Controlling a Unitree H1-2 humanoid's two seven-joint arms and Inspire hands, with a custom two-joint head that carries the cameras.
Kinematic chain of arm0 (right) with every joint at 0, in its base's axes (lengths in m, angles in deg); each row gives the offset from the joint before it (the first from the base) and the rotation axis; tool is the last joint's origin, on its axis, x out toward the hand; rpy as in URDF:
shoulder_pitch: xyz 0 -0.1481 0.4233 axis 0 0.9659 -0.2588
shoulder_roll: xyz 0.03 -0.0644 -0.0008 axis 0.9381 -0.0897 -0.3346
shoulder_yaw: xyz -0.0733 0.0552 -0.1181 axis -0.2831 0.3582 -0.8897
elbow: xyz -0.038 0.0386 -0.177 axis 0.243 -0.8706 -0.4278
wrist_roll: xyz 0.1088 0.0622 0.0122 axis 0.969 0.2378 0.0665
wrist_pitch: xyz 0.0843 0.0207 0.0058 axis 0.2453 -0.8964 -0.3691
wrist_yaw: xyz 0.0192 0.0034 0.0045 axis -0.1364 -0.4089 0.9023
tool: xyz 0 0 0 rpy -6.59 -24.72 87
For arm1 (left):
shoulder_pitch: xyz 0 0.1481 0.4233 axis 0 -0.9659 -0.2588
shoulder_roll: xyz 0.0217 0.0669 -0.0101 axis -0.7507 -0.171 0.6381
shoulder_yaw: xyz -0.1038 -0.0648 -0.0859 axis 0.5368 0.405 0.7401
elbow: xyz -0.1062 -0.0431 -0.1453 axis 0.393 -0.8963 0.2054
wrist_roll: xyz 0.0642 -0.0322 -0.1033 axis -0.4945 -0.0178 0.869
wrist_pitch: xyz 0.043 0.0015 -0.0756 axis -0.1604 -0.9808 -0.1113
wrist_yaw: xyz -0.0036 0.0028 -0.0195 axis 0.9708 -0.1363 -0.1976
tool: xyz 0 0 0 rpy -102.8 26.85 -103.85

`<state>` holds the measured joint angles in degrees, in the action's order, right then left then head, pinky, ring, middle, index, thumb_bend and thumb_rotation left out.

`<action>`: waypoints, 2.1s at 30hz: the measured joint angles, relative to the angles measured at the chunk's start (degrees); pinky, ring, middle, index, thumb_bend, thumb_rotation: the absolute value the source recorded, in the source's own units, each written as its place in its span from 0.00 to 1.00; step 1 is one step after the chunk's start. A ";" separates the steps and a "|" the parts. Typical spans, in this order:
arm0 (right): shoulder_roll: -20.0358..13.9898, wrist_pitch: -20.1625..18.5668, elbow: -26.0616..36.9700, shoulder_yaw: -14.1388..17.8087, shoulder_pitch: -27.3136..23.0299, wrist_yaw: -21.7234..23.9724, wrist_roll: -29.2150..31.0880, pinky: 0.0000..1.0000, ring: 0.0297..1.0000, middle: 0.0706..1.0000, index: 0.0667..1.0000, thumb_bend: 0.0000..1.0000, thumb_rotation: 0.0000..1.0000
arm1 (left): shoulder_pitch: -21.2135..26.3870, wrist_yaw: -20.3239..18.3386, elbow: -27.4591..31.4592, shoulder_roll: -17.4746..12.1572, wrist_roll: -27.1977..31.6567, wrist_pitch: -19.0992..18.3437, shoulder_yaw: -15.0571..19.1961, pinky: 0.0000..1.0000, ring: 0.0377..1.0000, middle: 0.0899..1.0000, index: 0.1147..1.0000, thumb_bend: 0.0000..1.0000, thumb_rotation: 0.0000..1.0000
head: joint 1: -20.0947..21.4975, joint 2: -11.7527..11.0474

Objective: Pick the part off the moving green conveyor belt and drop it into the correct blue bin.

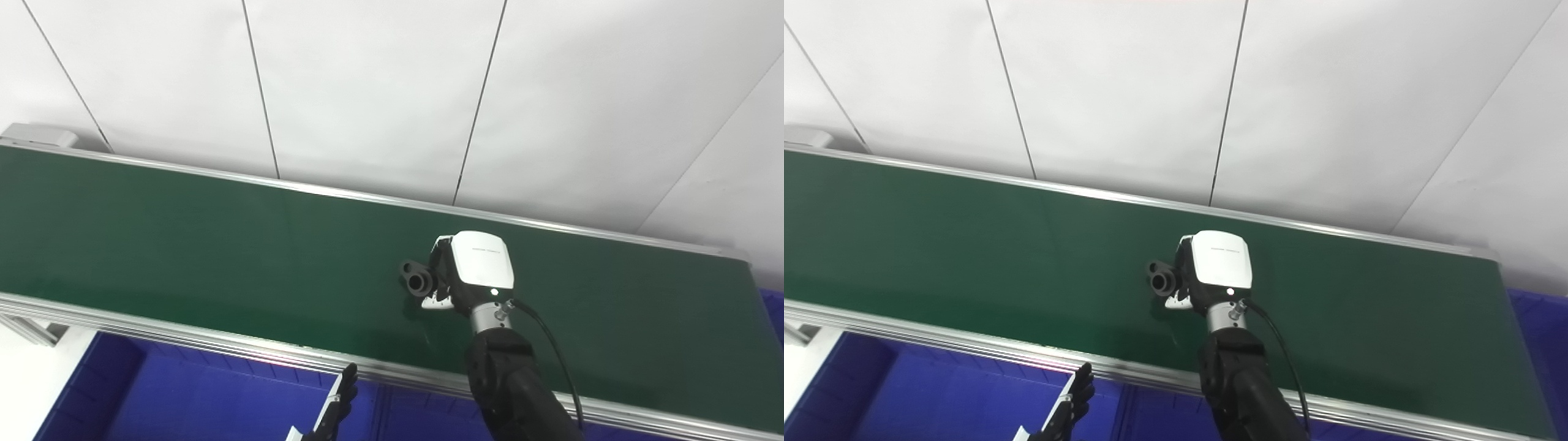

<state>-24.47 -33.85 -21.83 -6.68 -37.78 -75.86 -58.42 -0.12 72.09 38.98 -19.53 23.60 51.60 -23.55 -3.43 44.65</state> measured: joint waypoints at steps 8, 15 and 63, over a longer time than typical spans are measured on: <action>-0.94 0.00 12.45 1.28 3.21 3.98 -0.38 0.09 0.12 0.16 0.44 0.51 0.15 | -0.07 -0.03 0.93 -0.09 0.00 -1.02 -0.01 0.95 0.97 1.00 1.00 0.64 0.99 | 3.87 0.97; -1.76 -0.02 24.40 2.49 9.47 10.71 -5.05 0.12 0.15 0.21 0.44 0.51 0.15 | -0.07 -1.22 3.47 -0.30 2.61 -2.51 -0.27 1.00 1.00 1.00 1.00 0.65 1.00 | 10.20 4.66; 3.54 10.96 33.54 11.64 48.79 17.53 -14.60 0.12 0.16 0.22 0.44 0.51 0.15 | 1.34 -4.01 15.71 -0.47 13.50 -16.50 0.97 1.00 1.00 1.00 1.00 0.67 0.97 | 19.78 12.22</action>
<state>-20.93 -22.89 11.71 4.96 11.01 -58.33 -73.02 1.22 68.08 54.69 -20.00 37.10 35.10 -22.57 16.35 56.87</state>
